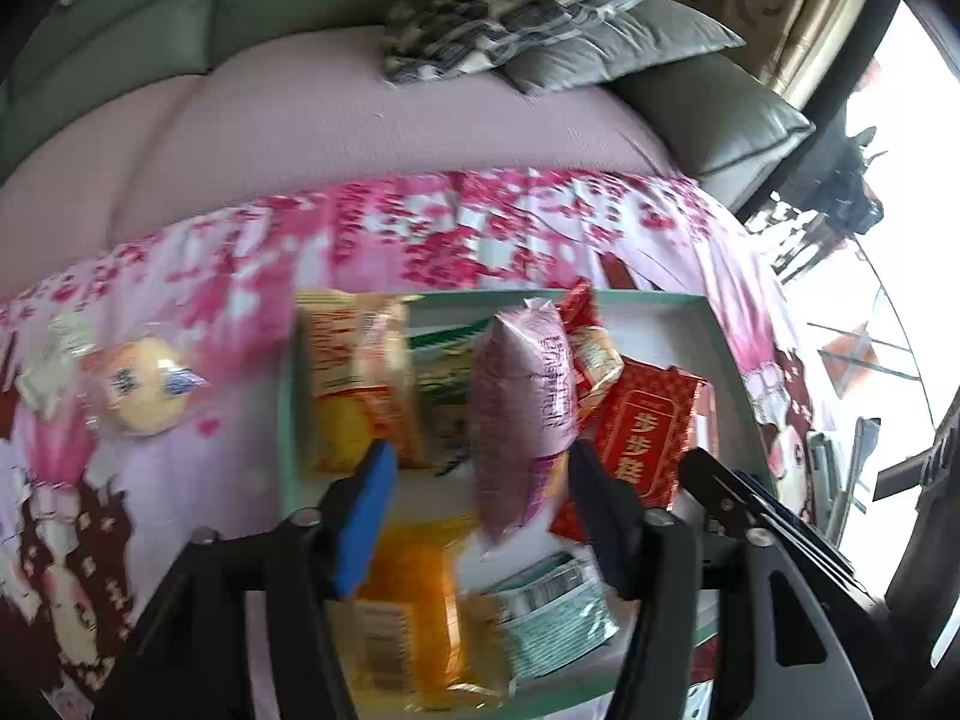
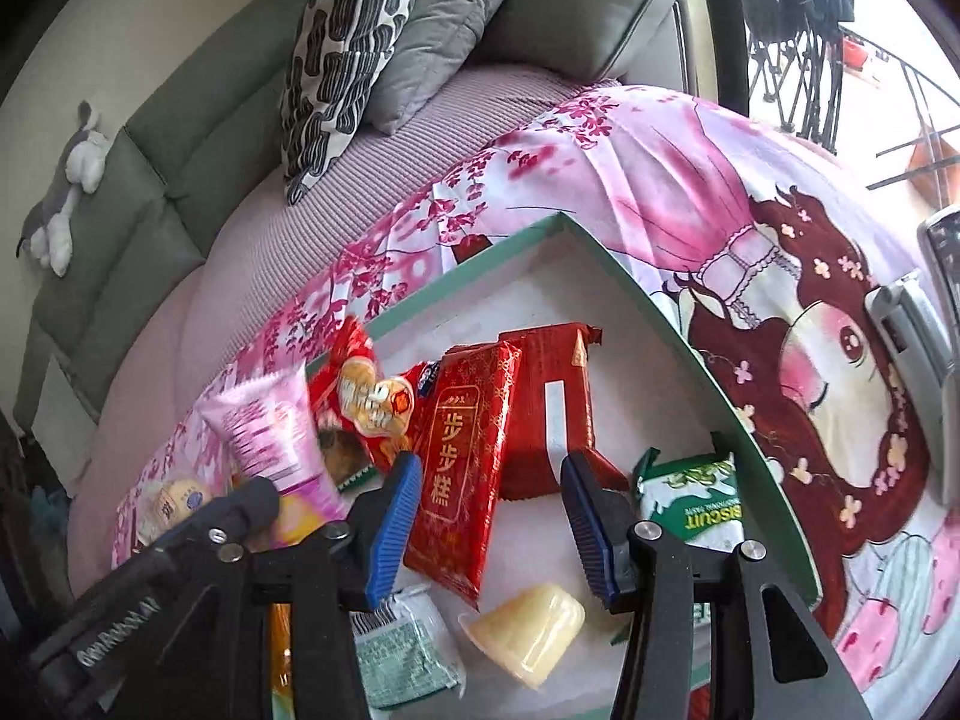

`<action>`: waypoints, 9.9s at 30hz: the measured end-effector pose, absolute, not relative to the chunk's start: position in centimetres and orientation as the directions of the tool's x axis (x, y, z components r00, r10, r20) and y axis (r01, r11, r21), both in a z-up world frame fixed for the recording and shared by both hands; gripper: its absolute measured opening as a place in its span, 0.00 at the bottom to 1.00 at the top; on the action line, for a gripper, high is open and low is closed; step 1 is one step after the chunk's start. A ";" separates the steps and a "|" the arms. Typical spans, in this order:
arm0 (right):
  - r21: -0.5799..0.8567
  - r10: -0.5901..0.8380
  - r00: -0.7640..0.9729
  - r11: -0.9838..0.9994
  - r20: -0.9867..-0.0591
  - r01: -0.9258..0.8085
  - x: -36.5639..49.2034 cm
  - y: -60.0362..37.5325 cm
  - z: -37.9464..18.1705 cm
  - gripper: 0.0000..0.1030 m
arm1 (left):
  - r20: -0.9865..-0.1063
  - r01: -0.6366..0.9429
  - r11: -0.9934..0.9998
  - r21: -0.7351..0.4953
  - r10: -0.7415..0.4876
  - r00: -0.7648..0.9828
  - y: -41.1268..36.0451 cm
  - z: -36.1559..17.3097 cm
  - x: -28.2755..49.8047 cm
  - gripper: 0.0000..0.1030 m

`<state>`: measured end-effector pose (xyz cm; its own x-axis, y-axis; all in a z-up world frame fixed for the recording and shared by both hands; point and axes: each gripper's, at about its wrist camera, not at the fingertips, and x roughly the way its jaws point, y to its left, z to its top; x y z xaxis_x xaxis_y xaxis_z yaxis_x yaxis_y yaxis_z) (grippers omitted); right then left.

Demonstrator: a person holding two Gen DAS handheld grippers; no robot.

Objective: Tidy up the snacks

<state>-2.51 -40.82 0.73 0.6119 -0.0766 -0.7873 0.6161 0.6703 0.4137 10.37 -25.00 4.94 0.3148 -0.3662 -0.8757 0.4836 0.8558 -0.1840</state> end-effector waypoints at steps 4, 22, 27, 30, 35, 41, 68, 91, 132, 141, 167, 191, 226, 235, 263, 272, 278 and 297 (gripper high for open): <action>0.373 -0.097 0.588 0.688 -0.803 0.622 -2.8 -40.2 1.2 0.70 | -0.886 0.437 0.890 -0.128 -0.301 0.354 -23.4 5.0 10.2 0.73; 0.297 -0.147 0.575 0.739 -0.805 0.605 -3.5 -38.4 2.4 1.00 | -0.880 0.302 0.952 -0.056 -0.190 0.435 -17.9 3.3 10.5 0.97; 0.292 -0.140 0.575 0.752 -0.806 0.592 -3.4 -37.6 2.7 1.00 | -0.880 0.300 0.952 -0.058 -0.190 0.435 -17.2 3.0 10.2 0.97; 0.276 -0.141 0.570 0.765 -0.810 0.582 -3.3 -37.0 2.8 1.00 | -0.880 0.300 0.952 -0.061 -0.194 0.435 -16.5 3.0 10.0 0.97; 0.262 -0.141 0.571 0.782 -0.809 0.565 -2.8 -35.9 3.2 1.00 | -0.886 0.280 0.957 -0.071 -0.189 0.423 -14.6 2.9 9.7 0.97; 0.255 -0.126 0.587 0.814 -0.800 0.522 -1.9 -33.3 3.9 1.00 | -0.896 0.228 0.973 -0.038 -0.134 0.423 -11.7 2.7 9.8 0.97; 0.169 -0.065 0.571 0.922 -0.818 0.347 2.1 -23.7 4.1 1.00 | -0.913 0.048 0.997 -0.054 -0.069 0.401 -2.0 3.3 12.9 0.97; 0.221 0.068 0.585 0.956 -0.808 0.194 8.0 -18.5 4.0 1.00 | -0.911 -0.036 0.994 -0.104 -0.080 0.404 4.7 2.6 18.0 0.97; 0.251 0.195 0.432 0.965 -0.881 0.077 23.0 -16.6 -0.4 0.73 | -0.941 0.286 0.958 0.002 -0.095 0.326 -0.6 -2.2 29.6 0.61; 0.243 0.180 0.420 0.965 -0.889 0.102 20.7 -17.2 0.3 0.64 | -0.946 0.186 0.981 -0.064 -0.118 0.300 0.5 -0.7 27.0 0.57; 0.259 0.105 0.565 0.945 -0.818 0.199 4.5 -18.7 4.4 0.64 | -0.860 -0.019 0.975 -0.223 -0.188 0.474 -0.4 5.7 12.0 0.52; 0.300 -0.044 0.612 0.843 -0.789 0.447 -1.8 -28.1 4.8 0.64 | -0.791 0.227 0.946 -0.230 -0.317 0.523 -10.2 7.8 7.3 0.52; 0.327 -0.205 0.559 0.632 -0.803 0.702 -4.4 -41.5 1.4 0.66 | -0.813 0.501 0.851 -0.156 -0.399 0.425 -24.7 4.3 7.0 0.52; 0.307 -0.193 0.543 0.651 -0.817 0.694 -4.1 -41.1 1.2 0.66 | -0.828 0.501 0.849 -0.167 -0.397 0.396 -24.9 4.0 6.7 0.56; 0.194 -0.200 0.539 0.787 -0.818 0.586 -3.0 -36.7 3.1 0.99 | -0.886 0.175 0.984 -0.028 -0.106 0.451 -16.9 3.7 9.7 0.78; 0.164 -0.200 0.551 0.825 -0.810 0.541 -2.8 -34.4 3.5 1.00 | -0.888 0.094 0.995 -0.019 -0.060 0.455 -13.2 3.2 9.5 0.89; 0.142 -0.200 0.551 0.845 -0.810 0.516 -3.0 -32.8 3.5 1.00 | -0.869 0.086 0.996 -0.005 -0.047 0.493 -11.2 3.6 8.6 0.93; 0.081 -0.195 0.564 0.901 -0.802 0.426 -6.6 -26.8 1.6 1.00 | -0.878 0.071 0.997 0.032 -0.006 0.479 -5.5 1.0 2.9 0.96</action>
<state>-6.60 -26.79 1.62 0.5640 -0.1948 -0.8025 0.4262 0.9010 0.0808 2.93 -5.55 0.95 0.4788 -0.0062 -0.8779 0.0712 0.9970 0.0317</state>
